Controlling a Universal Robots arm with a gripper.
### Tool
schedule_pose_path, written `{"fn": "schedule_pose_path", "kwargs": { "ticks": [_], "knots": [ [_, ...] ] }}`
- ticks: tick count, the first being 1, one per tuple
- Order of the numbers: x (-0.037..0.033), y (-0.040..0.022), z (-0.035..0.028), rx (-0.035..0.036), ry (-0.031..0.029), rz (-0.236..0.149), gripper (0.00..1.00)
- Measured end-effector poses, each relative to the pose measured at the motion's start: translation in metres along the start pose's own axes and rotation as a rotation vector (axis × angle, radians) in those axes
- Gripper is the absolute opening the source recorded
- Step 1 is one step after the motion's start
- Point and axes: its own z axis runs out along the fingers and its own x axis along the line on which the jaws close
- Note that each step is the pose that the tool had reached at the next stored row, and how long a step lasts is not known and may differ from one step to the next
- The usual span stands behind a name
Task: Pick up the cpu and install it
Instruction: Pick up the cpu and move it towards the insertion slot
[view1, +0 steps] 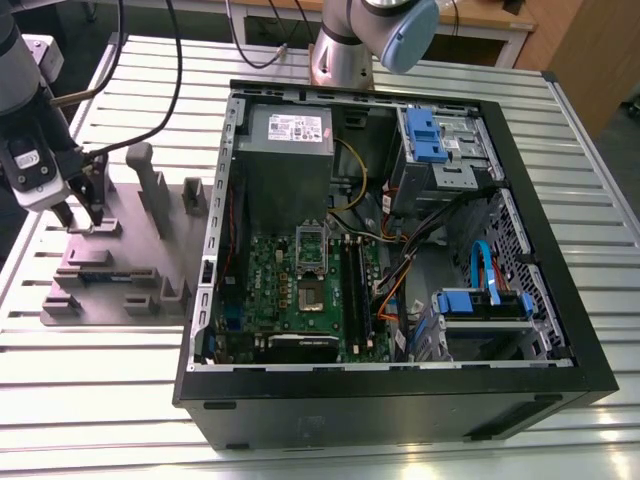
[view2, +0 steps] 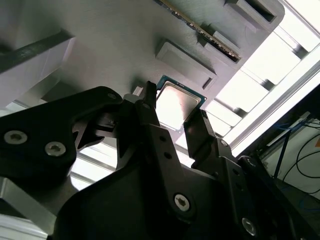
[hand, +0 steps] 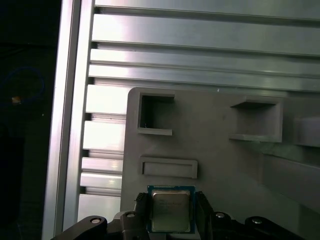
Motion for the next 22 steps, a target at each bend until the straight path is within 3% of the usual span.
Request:
{"fn": "schedule_pose_path", "kwargs": {
  "ticks": [22],
  "knots": [
    [0.0001, 0.0004, -0.0097, 0.0, 0.0, 0.0, 0.47]
  ]
}}
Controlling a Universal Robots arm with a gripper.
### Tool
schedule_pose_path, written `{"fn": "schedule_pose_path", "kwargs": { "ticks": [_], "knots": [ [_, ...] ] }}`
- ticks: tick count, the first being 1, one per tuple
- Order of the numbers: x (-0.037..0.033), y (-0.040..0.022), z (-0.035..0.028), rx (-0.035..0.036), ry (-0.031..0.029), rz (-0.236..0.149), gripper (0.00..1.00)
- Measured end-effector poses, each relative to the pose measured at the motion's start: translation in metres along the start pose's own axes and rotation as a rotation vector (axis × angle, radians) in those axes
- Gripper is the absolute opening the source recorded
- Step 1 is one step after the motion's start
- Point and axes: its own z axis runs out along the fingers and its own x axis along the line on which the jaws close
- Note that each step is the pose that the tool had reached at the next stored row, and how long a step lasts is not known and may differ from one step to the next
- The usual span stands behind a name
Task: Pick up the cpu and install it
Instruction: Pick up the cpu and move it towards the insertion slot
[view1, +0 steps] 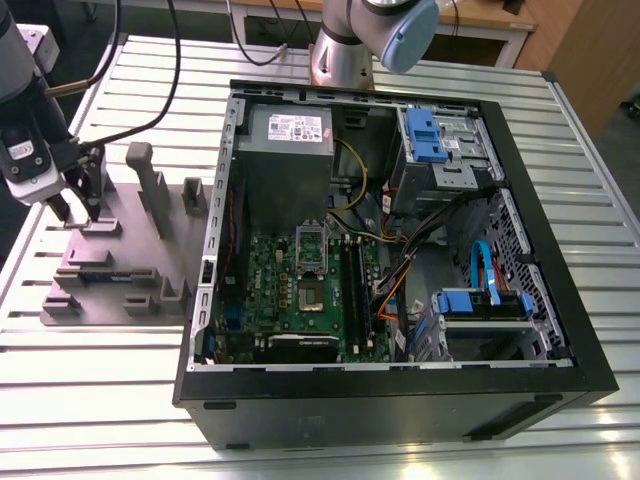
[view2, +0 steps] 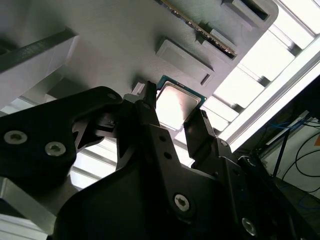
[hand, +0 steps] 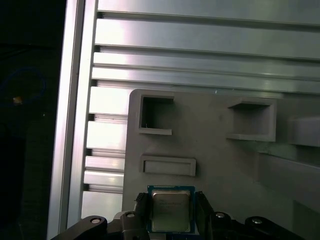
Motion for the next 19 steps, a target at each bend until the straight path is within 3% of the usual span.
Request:
{"fn": "schedule_pose_path", "kwargs": {
  "ticks": [19],
  "knots": [
    [0.0001, 0.0001, -0.0035, 0.0, 0.0, 0.0, 0.47]
  ]
}}
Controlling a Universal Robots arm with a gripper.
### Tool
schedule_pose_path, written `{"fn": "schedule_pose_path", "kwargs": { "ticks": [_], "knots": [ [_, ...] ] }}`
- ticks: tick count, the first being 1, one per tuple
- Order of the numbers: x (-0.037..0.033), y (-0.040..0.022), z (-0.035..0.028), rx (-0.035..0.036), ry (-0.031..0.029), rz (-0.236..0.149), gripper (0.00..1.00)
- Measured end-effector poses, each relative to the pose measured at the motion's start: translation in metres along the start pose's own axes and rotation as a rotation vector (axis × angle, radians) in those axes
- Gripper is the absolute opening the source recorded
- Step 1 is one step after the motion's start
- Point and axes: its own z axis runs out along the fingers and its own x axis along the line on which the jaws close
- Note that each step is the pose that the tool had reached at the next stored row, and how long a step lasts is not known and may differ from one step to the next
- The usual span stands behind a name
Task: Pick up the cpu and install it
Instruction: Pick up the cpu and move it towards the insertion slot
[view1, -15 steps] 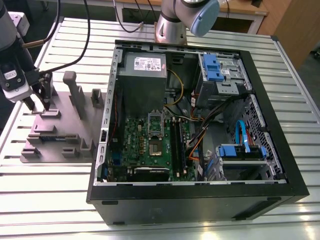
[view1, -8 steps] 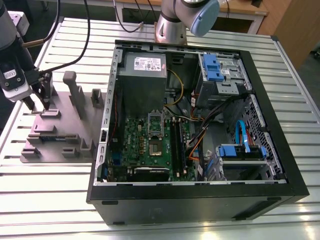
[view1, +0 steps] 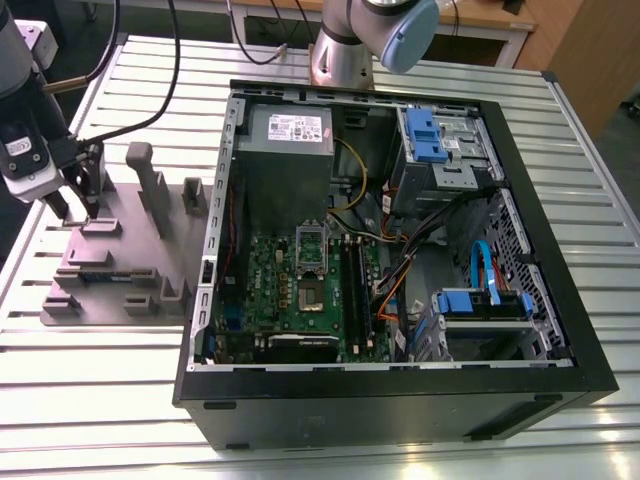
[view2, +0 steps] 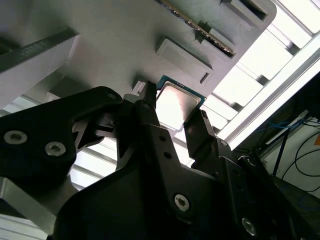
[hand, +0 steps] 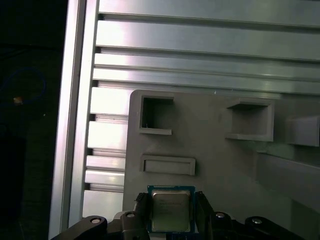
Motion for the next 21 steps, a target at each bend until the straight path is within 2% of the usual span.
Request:
{"fn": "schedule_pose_path", "kwargs": {
  "ticks": [9, 13, 21],
  "knots": [
    [0.0, 0.0001, -0.0012, 0.0, 0.0001, 0.001, 0.47],
    [0.0, 0.0, -0.0012, -0.0004, -0.0012, 0.036, 0.47],
    [0.0001, 0.0002, -0.0047, -0.0003, -0.0013, 0.038, 0.47]
  ]
}}
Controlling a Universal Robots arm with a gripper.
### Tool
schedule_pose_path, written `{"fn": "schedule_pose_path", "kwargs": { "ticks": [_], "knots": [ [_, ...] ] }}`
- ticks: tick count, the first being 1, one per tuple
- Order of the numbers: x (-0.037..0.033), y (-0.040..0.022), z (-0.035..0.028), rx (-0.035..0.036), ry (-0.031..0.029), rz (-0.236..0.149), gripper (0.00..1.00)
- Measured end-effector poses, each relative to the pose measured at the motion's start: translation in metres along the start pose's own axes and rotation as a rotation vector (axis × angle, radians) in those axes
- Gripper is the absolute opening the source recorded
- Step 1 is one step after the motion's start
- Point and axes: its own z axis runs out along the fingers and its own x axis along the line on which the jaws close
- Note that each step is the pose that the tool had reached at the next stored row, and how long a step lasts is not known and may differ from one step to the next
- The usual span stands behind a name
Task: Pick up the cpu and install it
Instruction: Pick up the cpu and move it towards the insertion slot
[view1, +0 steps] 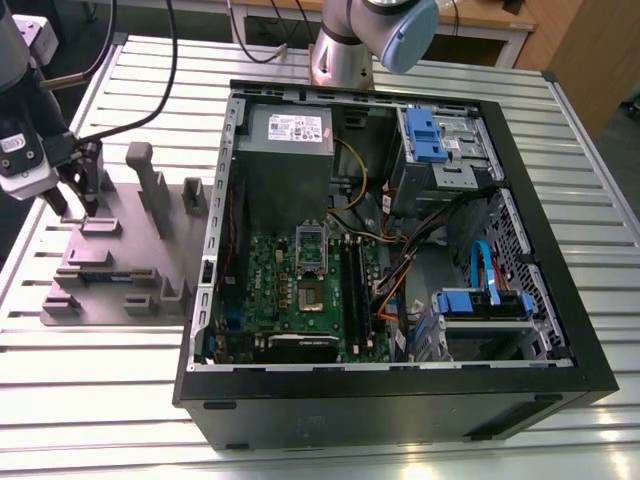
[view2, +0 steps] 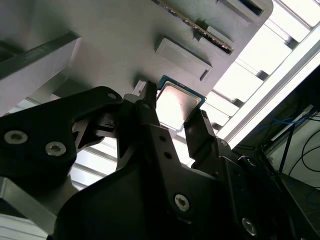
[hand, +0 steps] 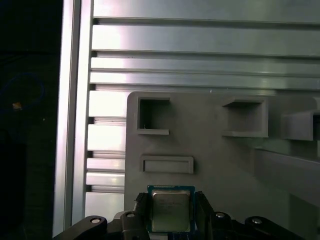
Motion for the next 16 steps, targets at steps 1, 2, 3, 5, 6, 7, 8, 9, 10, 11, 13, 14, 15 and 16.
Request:
{"fn": "schedule_pose_path", "kwargs": {
  "ticks": [1, 2, 3, 5, 6, 7, 8, 9, 10, 11, 13, 14, 15, 16],
  "knots": [
    [0.0, 0.0, -0.0008, -0.0001, 0.0, 0.0, 0.47],
    [0.0, 0.0001, -0.0017, -0.0001, -0.0001, 0.0, 0.47],
    [0.0, 0.0001, -0.0028, -0.0001, -0.0001, 0.0, 0.47],
    [0.0, 0.0002, -0.0046, -0.0001, -0.0002, 0.0, 0.47],
    [0.0, 0.0002, -0.0051, -0.0002, -0.0002, 0.0, 0.47],
    [0.0, 0.0002, -0.0052, -0.0003, -0.0005, 0.0, 0.47],
    [0.0, 0.0002, -0.0051, -0.0004, -0.0005, 0.0, 0.47],
    [0.0, 0.0002, -0.0052, -0.0003, -0.0004, 0.0, 0.47],
    [0.0001, 0.0002, -0.0054, -0.0001, -0.0001, 0.0, 0.47],
    [0.0001, 0.0002, -0.0054, -0.0001, -0.0001, 0.0, 0.47],
    [0.0001, 0.0002, -0.0054, -0.0001, -0.0001, 0.0, 0.47],
    [0.0001, 0.0002, -0.0054, -0.0001, -0.0001, 0.0, 0.47],
    [0.0001, 0.0002, -0.0054, -0.0001, -0.0001, 0.0, 0.47],
    [0.0001, 0.0002, -0.0055, -0.0001, -0.0001, 0.0, 0.47]
  ]
}}
